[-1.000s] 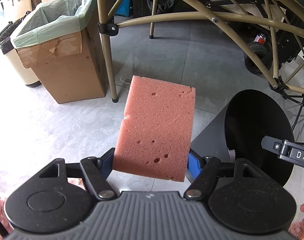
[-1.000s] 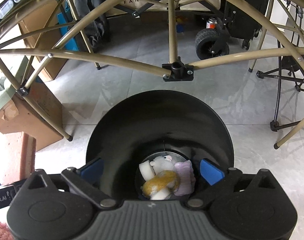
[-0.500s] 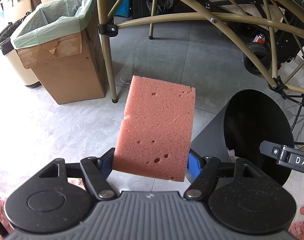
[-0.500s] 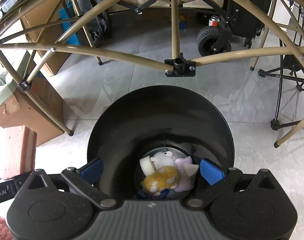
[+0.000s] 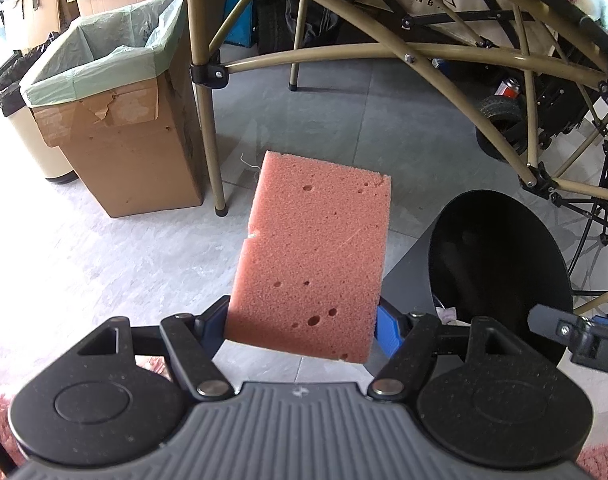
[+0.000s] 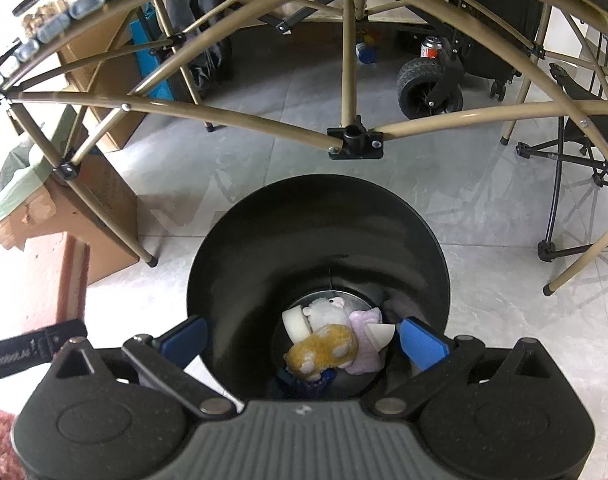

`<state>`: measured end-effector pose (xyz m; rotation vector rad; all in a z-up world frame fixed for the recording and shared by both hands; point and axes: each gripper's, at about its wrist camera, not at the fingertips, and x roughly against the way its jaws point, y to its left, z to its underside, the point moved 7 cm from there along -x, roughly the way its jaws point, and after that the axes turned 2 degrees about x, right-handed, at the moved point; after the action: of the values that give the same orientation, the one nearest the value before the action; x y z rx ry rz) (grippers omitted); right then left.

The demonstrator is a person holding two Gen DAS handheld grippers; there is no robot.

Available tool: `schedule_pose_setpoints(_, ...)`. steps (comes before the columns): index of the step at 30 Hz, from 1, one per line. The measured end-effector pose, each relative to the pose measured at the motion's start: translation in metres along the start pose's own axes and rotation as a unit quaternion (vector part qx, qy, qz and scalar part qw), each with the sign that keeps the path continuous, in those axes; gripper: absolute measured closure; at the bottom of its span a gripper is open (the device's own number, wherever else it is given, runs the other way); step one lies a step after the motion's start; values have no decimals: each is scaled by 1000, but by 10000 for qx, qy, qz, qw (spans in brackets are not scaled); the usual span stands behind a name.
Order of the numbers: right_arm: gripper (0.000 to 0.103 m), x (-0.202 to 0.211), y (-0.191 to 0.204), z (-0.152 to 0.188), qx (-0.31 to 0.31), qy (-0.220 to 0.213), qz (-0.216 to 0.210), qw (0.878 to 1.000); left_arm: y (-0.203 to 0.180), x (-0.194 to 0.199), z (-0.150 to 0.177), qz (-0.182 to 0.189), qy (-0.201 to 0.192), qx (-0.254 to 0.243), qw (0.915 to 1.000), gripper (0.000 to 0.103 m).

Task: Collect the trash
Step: 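Move the left tool with the pink sponge over the bin opening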

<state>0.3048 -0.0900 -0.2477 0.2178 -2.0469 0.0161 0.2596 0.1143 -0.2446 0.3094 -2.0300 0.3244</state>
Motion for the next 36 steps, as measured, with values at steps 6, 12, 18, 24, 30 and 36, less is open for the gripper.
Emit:
schedule_pose_setpoints(6,0,14,-14,4,-51,-74,-11,10000,-10,6,-2,74,-85,-57,9999,31)
schedule_pose_setpoints(12,0,27,-33,9,-189,-170,34,9997,-32,17,-4,236,-232,-208,9992,31)
schedule_pose_setpoints(18,0,36,-57,12,-428,-259,122,9987,-59,21,-3,380,-261,-414,9981,31)
schedule_pose_setpoints(24,0,43,-86,19,-717,-327,241,9966,-100,23,1,574,-247,-734,9953,31)
schedule_pose_setpoints(30,0,53,-122,26,-1123,-437,389,9920,-138,15,10,660,-144,-1058,9921,31)
schedule_pose_setpoints(36,0,57,-152,32,-1445,-516,480,9870,-161,3,18,635,21,-1226,9904,31)
